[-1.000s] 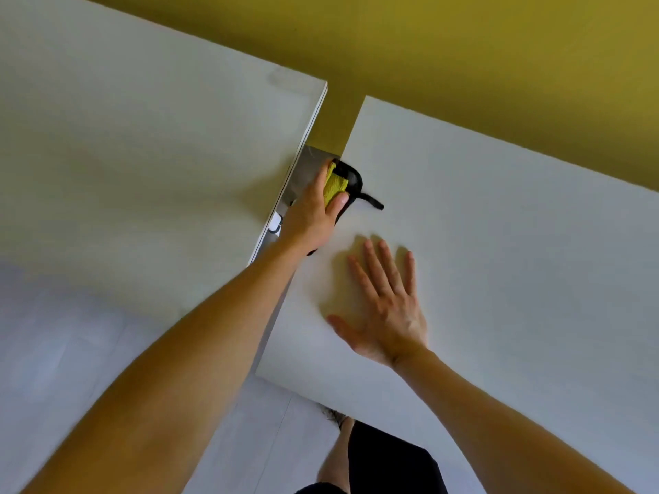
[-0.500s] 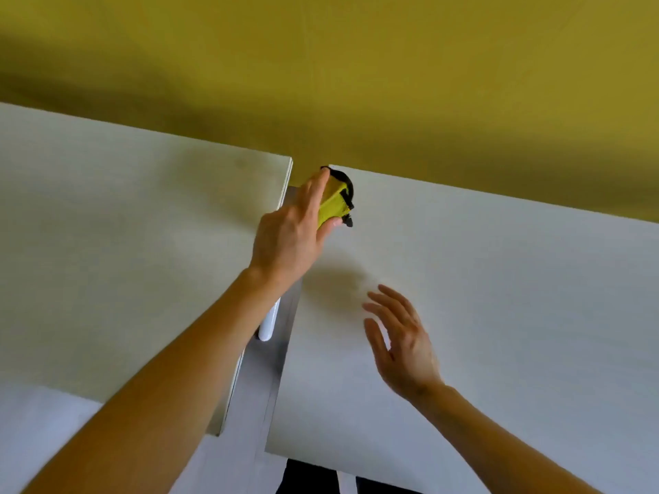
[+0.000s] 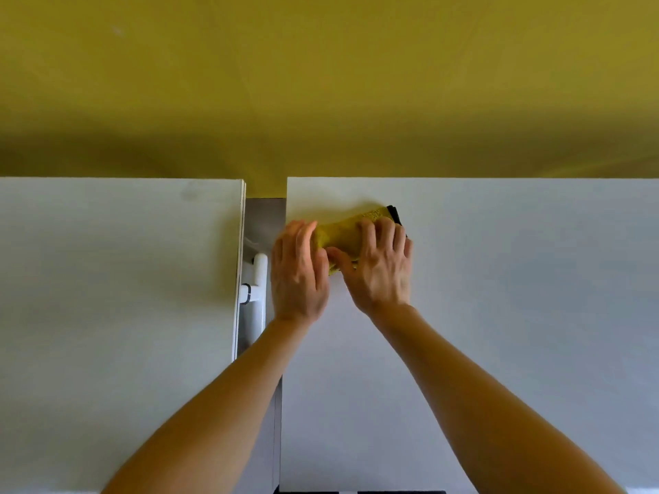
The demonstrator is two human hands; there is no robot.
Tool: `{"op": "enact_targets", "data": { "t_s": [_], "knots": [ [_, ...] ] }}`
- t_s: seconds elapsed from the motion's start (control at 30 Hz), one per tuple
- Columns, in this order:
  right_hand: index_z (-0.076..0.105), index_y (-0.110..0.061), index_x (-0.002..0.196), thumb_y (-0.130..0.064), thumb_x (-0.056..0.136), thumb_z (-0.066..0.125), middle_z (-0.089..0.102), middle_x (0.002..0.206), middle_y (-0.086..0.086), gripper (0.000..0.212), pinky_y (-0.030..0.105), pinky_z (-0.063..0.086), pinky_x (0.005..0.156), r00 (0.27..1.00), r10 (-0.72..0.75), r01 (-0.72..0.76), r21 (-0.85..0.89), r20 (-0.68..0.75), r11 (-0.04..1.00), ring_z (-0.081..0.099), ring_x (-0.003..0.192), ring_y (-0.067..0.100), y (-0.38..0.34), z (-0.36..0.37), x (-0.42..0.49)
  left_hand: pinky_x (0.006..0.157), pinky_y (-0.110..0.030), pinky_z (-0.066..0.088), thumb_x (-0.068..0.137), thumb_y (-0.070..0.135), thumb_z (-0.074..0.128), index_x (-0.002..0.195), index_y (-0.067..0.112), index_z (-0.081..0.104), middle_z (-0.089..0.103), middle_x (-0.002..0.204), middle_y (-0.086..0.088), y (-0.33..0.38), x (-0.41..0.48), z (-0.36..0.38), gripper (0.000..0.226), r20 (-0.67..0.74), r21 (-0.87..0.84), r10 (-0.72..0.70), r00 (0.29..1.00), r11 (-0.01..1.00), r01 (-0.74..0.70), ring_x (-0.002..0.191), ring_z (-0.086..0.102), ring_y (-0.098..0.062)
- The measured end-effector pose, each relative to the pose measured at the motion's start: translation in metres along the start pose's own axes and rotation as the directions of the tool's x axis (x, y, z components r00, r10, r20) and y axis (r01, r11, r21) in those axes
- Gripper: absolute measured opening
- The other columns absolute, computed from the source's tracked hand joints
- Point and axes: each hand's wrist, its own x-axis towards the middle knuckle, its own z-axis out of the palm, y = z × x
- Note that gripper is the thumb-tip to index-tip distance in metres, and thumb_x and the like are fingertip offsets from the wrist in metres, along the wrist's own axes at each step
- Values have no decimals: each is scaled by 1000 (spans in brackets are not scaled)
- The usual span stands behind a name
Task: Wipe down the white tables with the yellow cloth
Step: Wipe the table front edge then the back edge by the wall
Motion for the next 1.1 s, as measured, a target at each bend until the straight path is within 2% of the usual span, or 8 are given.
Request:
{"op": "enact_targets", "data": {
  "t_s": [0.13, 0.37, 0.63, 0.7, 0.77, 0.83, 0.97, 1.1],
  "knots": [
    [54, -19, 147, -74, 101, 51, 52, 142, 8, 72, 47, 42, 105, 993, -116, 117, -32, 29, 993, 47, 126, 32, 50, -10, 17, 124, -52, 39, 114, 31, 44, 154, 3, 53, 51, 160, -19, -3, 2, 14, 50, 91, 180, 61, 994, 981, -77, 152, 45, -37],
    [51, -2, 144, -38, 82, 54, 49, 138, 21, 71, 51, 35, 118, 1000, -24, 24, 28, 6, 999, 44, 129, 44, 54, -20, 79, 126, -54, 36, 106, 23, 55, 157, 4, 52, 48, 163, -20, -3, -1, 15, 55, 96, 296, 91, 991, 948, -116, 154, 43, -38],
    [49, -5, 138, -67, 103, 45, 28, 171, 29, 71, 57, 8, 135, 980, -160, 150, 87, 118, 985, 15, 165, 42, 27, 7, 109, 125, -55, 38, 107, 25, 53, 157, 8, 55, 49, 162, -21, 1, -1, 10, 53, 81, 326, 96, 992, 938, -118, 153, 44, -39],
    [53, -9, 131, -65, 96, 54, 41, 162, 31, 66, 57, 17, 132, 980, -162, 153, 77, 115, 985, 28, 159, 46, 30, 6, 116, 124, -55, 38, 105, 22, 56, 156, 7, 55, 50, 161, -21, -1, -5, 8, 53, 70, 324, 94, 993, 939, -112, 153, 44, -39],
    [55, -6, 132, -62, 89, 56, 62, 131, 24, 71, 54, 33, 121, 985, -166, 163, 61, 54, 985, 53, 132, 46, 24, 6, 118, 124, -55, 39, 104, 21, 58, 155, 6, 56, 51, 160, -21, -5, -7, 5, 53, 51, 329, 86, 995, 939, -98, 153, 44, -39],
    [54, -3, 139, -62, 89, 50, 66, 115, 18, 78, 50, 39, 113, 982, -177, 176, 12, 73, 984, 59, 114, 41, 2, 9, 121, 124, -55, 39, 104, 21, 58, 154, 5, 57, 52, 160, -21, -6, -10, 2, 53, 46, 341, 76, 996, 936, -87, 153, 43, -38],
    [64, -13, 117, -68, 99, 42, 69, 111, 12, 62, 45, 41, 99, 906, -359, 365, 15, 224, 931, 62, 109, 36, -44, 20, 146, 127, -52, 36, 103, 23, 58, 154, 2, 54, 52, 160, -19, 0, -8, 3, 56, 46, 358, 20, 999, 933, -36, 153, 42, -35],
    [64, -27, 126, -79, 96, 39, 65, 113, 11, 65, 46, 44, 98, 895, -382, 386, 30, 228, 922, 60, 112, 36, -9, 18, 152, 128, -56, 32, 101, 25, 62, 149, 3, 57, 50, 160, -20, 2, -7, 4, 54, 53, 380, 14, 999, 924, -33, 151, 45, -38]
  ]
}}
